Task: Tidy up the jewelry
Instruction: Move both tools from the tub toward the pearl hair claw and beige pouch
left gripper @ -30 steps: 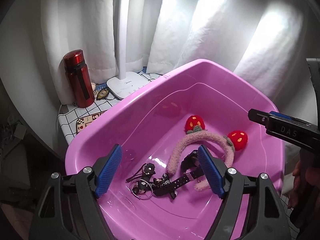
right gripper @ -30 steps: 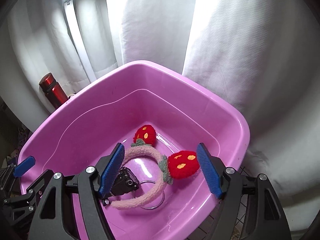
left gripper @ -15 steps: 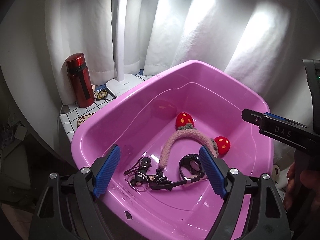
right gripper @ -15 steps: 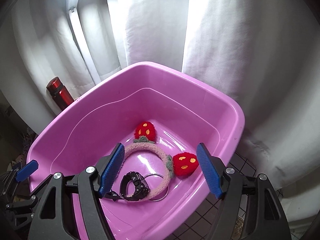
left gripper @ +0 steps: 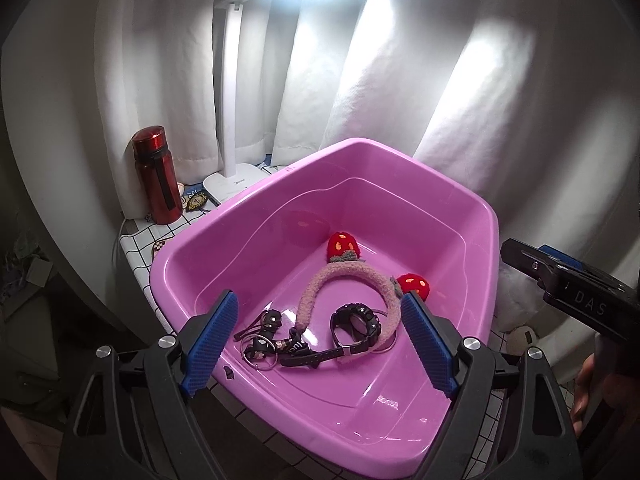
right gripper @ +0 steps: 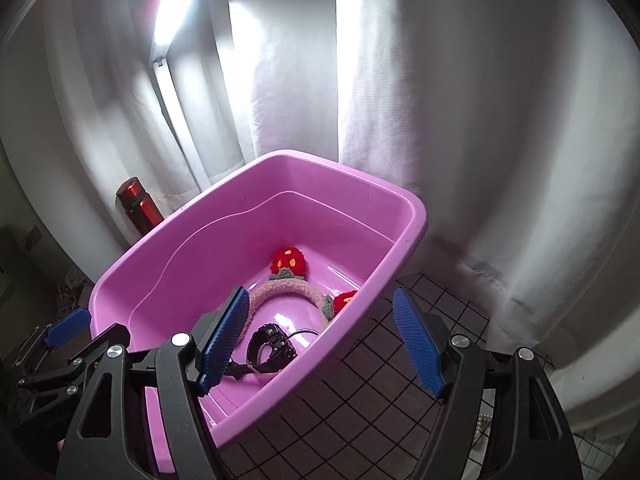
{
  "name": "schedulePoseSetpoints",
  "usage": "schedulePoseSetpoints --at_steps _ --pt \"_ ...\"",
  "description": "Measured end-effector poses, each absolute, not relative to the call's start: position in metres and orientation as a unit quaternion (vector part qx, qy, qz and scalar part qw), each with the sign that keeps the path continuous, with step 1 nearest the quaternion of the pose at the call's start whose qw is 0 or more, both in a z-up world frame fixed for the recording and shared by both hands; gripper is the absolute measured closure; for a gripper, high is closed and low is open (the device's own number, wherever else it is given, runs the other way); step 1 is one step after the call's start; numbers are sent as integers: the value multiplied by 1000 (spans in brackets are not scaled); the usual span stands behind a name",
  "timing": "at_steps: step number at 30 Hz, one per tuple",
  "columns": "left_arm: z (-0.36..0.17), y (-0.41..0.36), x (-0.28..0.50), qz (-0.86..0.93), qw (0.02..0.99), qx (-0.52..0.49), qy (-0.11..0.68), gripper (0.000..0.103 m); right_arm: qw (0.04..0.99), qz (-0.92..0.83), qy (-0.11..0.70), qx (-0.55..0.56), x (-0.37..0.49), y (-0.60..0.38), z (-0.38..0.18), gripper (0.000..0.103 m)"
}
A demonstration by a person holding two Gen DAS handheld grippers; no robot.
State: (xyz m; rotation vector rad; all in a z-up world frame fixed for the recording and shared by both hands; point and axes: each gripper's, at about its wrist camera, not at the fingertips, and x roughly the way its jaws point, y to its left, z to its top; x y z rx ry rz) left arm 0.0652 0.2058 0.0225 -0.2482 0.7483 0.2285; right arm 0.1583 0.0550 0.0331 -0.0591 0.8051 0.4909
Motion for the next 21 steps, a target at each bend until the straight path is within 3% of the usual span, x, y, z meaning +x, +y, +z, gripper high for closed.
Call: schedulePoseSetpoints --at_steps 10,14,21 --pt "38 177 42 113 922 -102 356 21 897 224 381 -7 124 2 30 32" --pt "45 162 32 113 925 -99 348 13 899 220 378 2 104 -26 29 32" --pt "48 121 23 84 929 -93 348 9 904 191 382 16 69 -83 18 32"
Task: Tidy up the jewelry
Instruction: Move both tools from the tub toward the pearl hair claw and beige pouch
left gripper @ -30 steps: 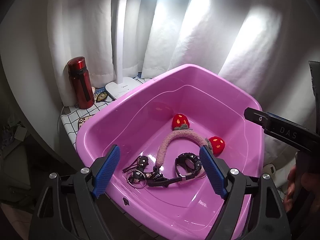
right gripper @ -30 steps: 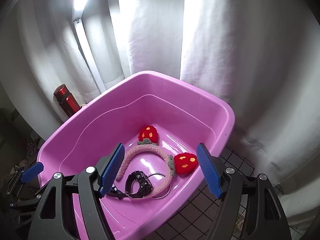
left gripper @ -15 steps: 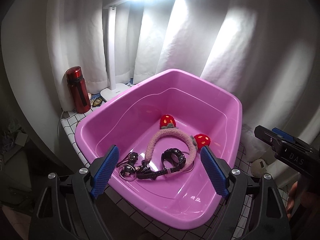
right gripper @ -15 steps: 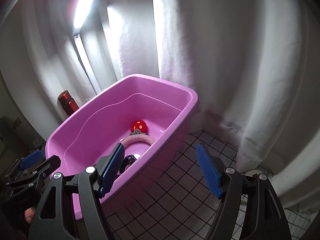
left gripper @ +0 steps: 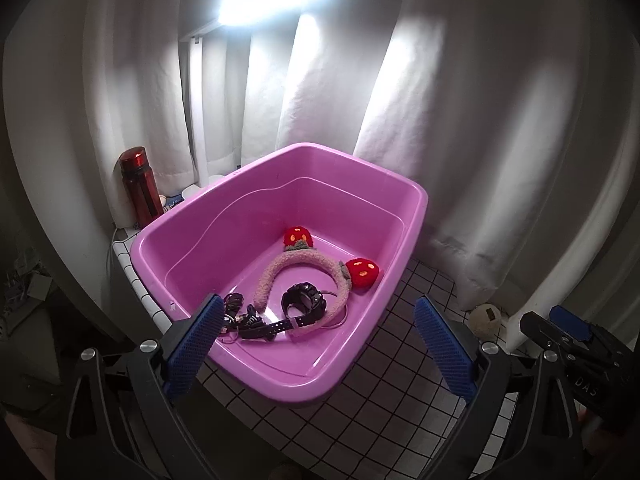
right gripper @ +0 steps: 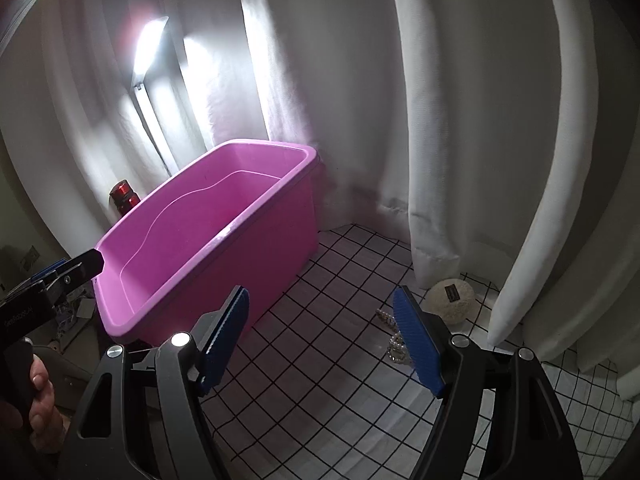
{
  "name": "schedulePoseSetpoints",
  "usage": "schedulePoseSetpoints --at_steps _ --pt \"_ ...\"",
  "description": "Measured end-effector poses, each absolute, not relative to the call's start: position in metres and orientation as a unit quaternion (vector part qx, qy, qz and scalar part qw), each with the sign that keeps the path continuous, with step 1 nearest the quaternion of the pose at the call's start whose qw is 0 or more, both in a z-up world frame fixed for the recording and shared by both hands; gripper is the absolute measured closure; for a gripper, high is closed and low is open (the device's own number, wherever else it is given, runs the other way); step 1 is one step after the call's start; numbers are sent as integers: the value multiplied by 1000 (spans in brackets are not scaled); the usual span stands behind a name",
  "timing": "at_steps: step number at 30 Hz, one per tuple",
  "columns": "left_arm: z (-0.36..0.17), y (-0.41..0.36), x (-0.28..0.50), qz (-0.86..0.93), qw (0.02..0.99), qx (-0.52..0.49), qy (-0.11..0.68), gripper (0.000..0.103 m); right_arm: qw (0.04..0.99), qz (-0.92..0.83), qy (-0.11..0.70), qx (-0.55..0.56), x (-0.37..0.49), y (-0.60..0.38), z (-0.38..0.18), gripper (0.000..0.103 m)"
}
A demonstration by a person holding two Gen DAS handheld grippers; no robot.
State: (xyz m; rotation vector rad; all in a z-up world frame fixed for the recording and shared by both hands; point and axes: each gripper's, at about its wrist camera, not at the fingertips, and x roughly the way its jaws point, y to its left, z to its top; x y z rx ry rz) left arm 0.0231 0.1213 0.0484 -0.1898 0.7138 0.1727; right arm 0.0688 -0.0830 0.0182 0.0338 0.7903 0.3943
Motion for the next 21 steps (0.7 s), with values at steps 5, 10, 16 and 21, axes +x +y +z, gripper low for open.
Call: schedulePoseSetpoints --at_steps 5,10,16,21 --pt "44 83 16 48 932 -82 350 7 907 159 388 21 45 -129 7 32" --pt "30 42 9 13 932 -59 356 7 908 124 399 26 27 -176 -12 30" --pt "0 6 11 -14 924 -43 381 6 896 95 431 48 21 -220 -46 30" --pt "-36 -12 22 -18 911 -43 409 6 885 110 448 62 33 -230 -70 30"
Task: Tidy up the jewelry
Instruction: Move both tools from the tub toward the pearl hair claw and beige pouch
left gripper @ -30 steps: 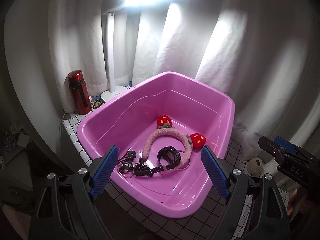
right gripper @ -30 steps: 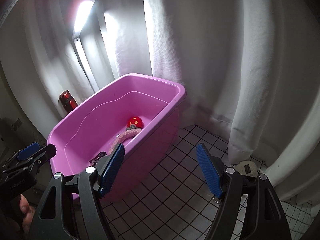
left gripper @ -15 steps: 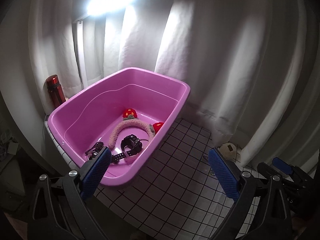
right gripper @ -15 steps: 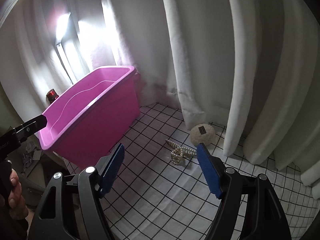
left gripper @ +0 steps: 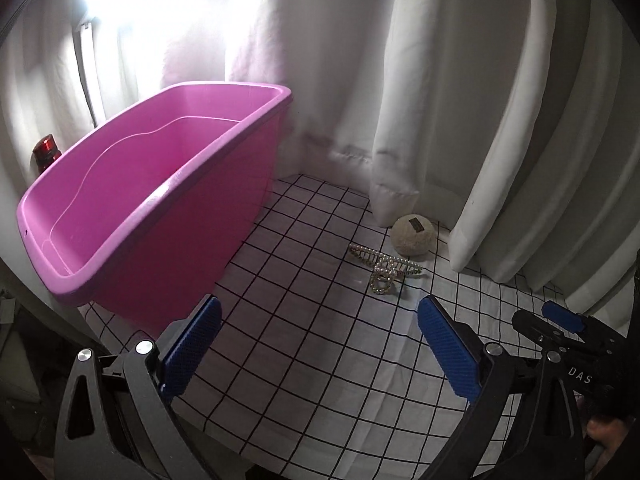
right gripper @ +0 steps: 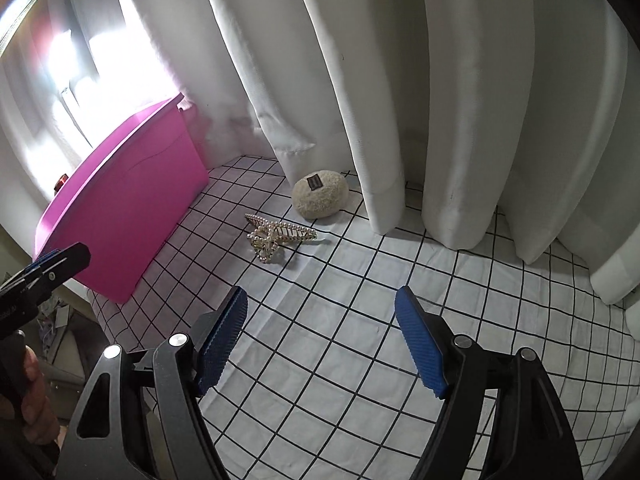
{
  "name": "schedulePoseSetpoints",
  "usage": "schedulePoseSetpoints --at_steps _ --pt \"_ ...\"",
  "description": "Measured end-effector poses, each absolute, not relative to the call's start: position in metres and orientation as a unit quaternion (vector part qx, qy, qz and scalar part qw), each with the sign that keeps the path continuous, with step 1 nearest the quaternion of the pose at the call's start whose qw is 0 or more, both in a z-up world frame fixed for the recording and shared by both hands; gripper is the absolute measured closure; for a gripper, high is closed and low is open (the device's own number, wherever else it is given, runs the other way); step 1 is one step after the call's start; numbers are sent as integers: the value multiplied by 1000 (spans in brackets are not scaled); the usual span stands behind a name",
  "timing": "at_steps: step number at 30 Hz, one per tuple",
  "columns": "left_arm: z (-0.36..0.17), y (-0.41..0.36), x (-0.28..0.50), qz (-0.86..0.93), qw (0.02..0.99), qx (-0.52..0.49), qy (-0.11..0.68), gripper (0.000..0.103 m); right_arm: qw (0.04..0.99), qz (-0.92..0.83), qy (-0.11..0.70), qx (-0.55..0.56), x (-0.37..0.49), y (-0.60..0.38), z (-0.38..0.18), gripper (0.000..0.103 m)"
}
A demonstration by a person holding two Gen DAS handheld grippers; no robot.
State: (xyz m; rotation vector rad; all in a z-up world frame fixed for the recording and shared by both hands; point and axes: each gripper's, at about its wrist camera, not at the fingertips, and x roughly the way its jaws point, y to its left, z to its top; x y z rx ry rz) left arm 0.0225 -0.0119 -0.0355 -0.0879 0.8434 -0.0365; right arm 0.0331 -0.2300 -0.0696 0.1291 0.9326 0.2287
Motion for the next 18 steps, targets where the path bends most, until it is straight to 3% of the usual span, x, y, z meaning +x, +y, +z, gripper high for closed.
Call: schedulePoseSetpoints --at_steps 18 --pt "-119 -24 75 52 905 -46 421 6 874 162 458 31 167 -193 -130 30"
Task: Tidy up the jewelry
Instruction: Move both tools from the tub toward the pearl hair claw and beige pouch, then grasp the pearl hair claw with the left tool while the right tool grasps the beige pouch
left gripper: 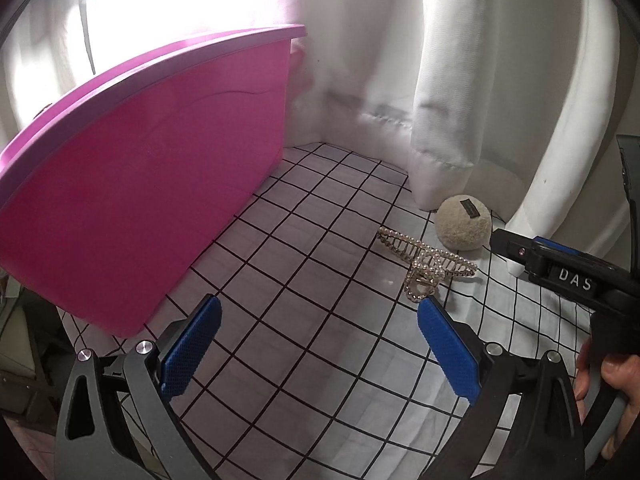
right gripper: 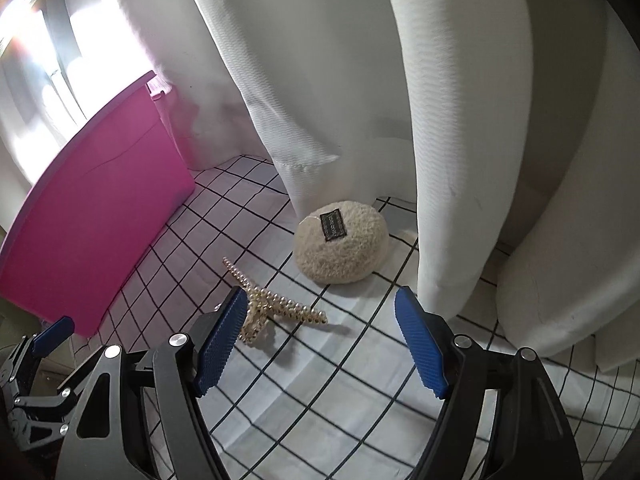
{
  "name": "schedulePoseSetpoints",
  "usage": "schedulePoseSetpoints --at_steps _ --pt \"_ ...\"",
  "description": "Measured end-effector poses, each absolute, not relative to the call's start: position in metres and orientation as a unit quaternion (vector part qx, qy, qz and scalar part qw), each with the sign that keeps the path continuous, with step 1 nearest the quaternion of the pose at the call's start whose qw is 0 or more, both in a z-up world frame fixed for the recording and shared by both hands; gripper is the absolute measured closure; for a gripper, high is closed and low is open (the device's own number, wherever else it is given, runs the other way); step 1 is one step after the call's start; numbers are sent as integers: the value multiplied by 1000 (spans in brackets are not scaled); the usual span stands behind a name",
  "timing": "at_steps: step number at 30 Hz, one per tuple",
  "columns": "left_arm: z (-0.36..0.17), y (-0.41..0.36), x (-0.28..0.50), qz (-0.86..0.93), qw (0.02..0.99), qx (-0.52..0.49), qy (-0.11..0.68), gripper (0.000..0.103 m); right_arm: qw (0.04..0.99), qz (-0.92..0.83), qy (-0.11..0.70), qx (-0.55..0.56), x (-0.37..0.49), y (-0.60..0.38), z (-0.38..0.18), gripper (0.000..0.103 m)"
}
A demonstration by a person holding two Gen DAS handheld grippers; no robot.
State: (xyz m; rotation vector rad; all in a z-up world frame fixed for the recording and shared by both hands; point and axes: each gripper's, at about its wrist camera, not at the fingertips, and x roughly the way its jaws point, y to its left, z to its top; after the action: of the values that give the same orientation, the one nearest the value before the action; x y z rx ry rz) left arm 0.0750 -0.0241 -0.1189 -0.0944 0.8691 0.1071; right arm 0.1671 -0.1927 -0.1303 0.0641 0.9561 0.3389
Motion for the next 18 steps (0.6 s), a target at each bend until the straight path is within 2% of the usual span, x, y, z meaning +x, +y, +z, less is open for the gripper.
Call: schedulePoseSetpoints --at_steps 18 --pt "-148 -63 110 50 905 -42 420 6 854 192 481 -38 239 -165 -175 30"
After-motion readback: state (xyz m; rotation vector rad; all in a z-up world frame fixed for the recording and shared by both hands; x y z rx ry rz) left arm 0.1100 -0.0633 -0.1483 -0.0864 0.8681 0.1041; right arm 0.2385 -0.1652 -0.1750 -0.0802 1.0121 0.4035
